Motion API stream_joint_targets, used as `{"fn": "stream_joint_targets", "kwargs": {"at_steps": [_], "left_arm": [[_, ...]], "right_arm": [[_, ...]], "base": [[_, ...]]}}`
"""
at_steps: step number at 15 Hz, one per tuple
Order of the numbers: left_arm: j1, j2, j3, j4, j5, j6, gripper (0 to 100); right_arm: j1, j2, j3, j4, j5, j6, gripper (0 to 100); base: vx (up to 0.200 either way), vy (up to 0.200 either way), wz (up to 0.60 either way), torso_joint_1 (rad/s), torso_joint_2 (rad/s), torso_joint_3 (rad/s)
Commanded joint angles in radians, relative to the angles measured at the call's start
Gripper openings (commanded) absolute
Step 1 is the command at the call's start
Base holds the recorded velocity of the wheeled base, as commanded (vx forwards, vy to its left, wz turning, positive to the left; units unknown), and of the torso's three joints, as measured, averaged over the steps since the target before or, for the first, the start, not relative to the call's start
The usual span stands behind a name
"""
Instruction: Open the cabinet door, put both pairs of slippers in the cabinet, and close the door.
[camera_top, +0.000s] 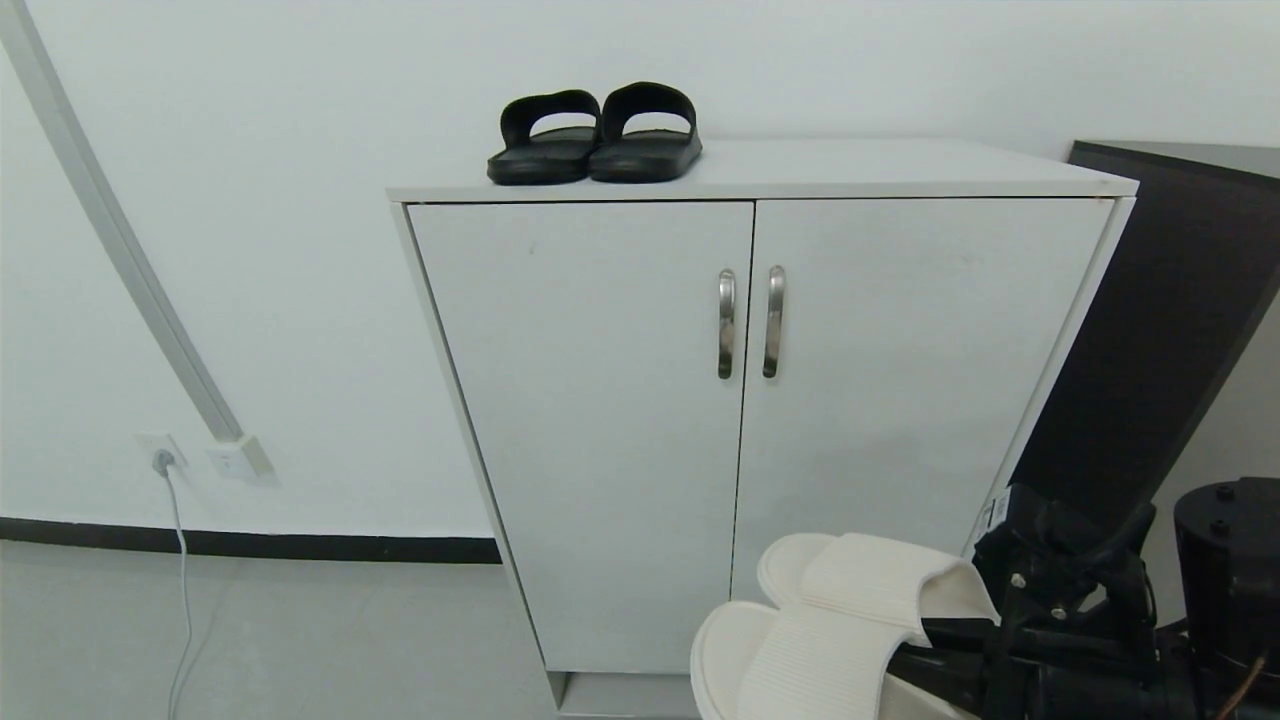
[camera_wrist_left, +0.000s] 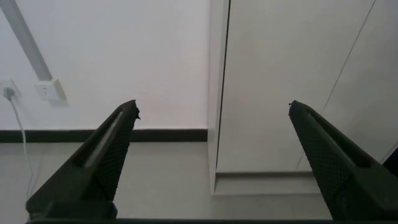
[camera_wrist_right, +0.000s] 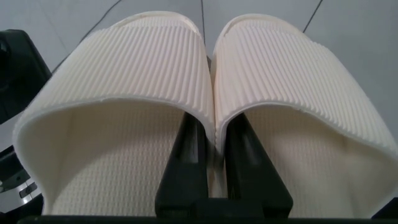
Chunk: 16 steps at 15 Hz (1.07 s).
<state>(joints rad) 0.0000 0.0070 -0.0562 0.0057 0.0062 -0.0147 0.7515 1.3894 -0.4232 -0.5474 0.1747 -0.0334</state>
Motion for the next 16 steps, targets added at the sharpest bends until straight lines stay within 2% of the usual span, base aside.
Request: {"fn": "stream_joint_targets", "kwargs": {"at_steps": [1,2,4,6,9,12,13,14,16], "left_arm": [[-0.021,0.133,-0.223,0.028,-0.014,-0.111,100],[-0.057,0.238,-0.274,0.039,-0.08,-0.111,100],[-0.066,0.352,-0.269,0.005,-0.169,-0.107,100],[-0.069,0.433,-0.266,-0.084,-0.282,-0.107,100],[-0.071,0.544,-0.271,-0.21,-0.42,-0.107,100],[-0.078,0.689,-0.274,-0.342,-0.474,-0.107,100],[-0.098,0.728,-0.275,-0.372,-0.48,-0.108,100],[-0.158,0.806,-0.278,-0.434,-0.476,-0.111,100],[-0.19,0.898,-0.301,-0.504,-0.473,-0.114,100]], "right_arm": [[0.002,-0.001,0.0,-0.002,0.0,0.0,0],[0.002,-0.001,0.003,-0.006,-0.001,-0.017,0],[0.002,-0.015,0.012,-0.012,-0.001,-0.029,0],[0.0,-0.02,0.014,-0.011,-0.001,-0.029,0],[0.002,-0.006,0.015,-0.011,0.002,-0.029,0],[0.002,-0.01,0.014,-0.012,0.0,-0.028,0],[0.002,-0.01,0.012,-0.012,0.0,-0.028,0],[0.002,-0.01,0.012,-0.012,0.0,-0.026,0],[0.002,-0.009,0.014,-0.012,0.0,-0.026,0]], "base": [[0.0,0.0,0.0,0.007,0.08,0.056],[0.0,0.0,0.0,0.0,0.0,0.0],[0.0,0.0,0.0,0.0,0.0,0.0],[0.0,0.0,0.0,0.0,0.0,0.0],[0.0,0.0,0.0,0.0,0.0,0.0],[0.0,0.0,0.0,0.0,0.0,0.0],[0.0,0.0,0.0,0.0,0.0,0.0],[0.0,0.0,0.0,0.0,0.0,0.0],[0.0,0.0,0.0,0.0,0.0,0.0]]}}
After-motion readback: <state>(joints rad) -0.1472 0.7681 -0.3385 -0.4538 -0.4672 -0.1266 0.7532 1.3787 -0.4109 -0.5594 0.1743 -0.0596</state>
